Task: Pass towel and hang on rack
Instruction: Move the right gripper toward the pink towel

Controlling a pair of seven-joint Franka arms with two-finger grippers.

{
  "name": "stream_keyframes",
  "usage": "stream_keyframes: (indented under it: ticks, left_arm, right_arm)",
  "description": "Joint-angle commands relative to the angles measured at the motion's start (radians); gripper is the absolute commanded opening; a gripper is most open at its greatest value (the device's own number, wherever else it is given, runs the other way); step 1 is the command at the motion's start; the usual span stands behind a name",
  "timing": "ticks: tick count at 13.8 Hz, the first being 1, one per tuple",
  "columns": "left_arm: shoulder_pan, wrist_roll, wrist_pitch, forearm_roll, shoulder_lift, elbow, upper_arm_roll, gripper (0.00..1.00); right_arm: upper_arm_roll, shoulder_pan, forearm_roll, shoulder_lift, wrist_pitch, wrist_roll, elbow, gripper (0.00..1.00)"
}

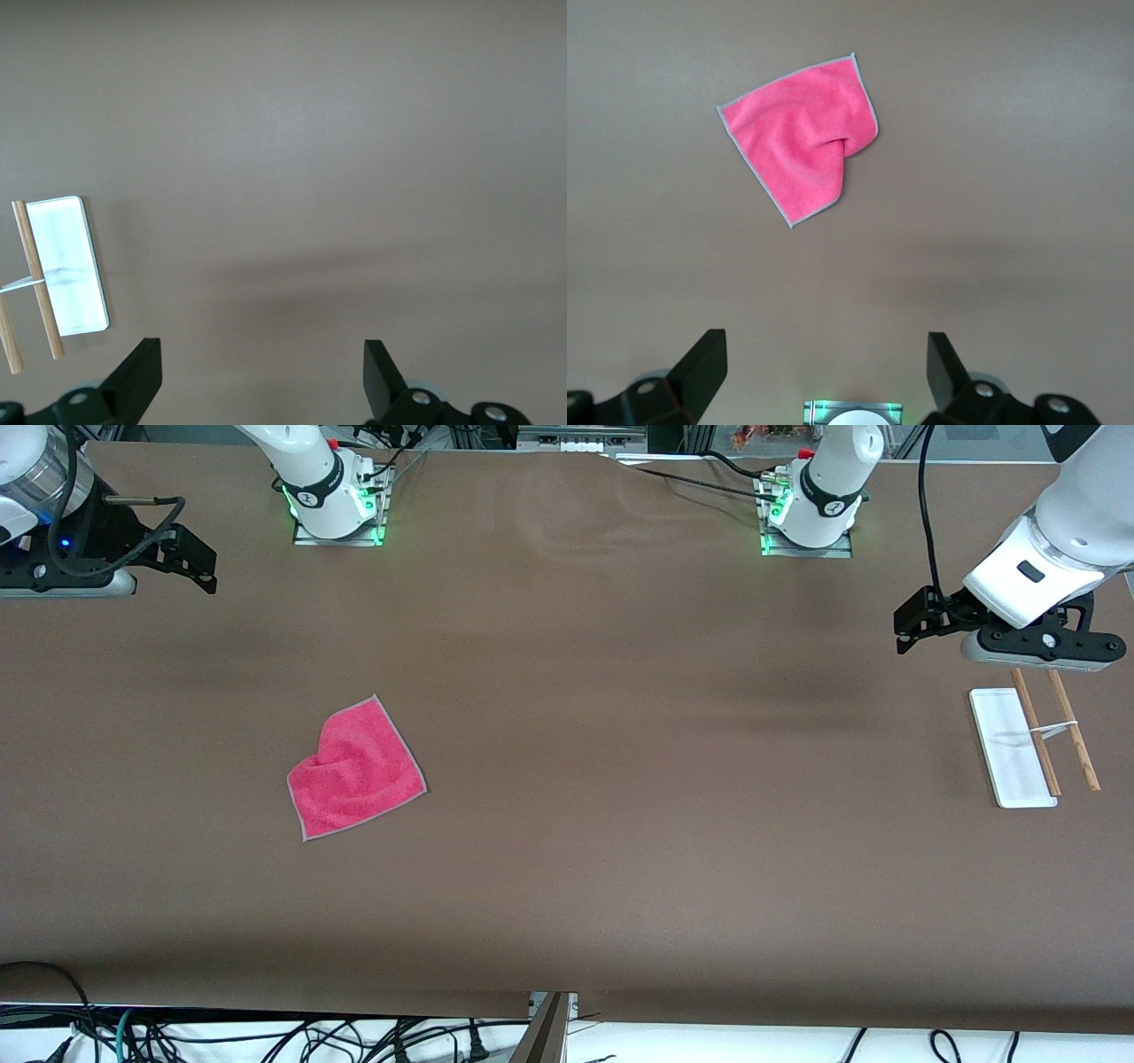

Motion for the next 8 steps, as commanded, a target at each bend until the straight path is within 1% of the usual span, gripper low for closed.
stream_keyframes:
  ticks: [1, 5, 6, 8]
  left_arm:
    - [0.000, -0.014, -0.013, 0.014, -0.009, 0.002, -0.005, 1.00]
    - [-0.001, -0.015, -0.014, 0.014, -0.009, 0.004, -0.018, 1.00]
    - [0.000, -0.017, -0.014, 0.014, -0.009, 0.004, -0.022, 1.00]
    - [0.000, -0.021, -0.014, 0.014, -0.009, 0.004, -0.024, 1.00]
  right_arm:
    - [0.002, -0.003, 0.016, 0.012, -0.022, -0.039, 0.032, 1.00]
    - [0.005, 0.000, 0.022, 0.032, -0.009, -0.037, 0.032, 1.00]
    - [0.005, 0.002, 0.022, 0.051, 0.002, -0.039, 0.032, 1.00]
    - [0.005, 0.022, 0.024, 0.110, 0.077, -0.019, 0.031, 1.00]
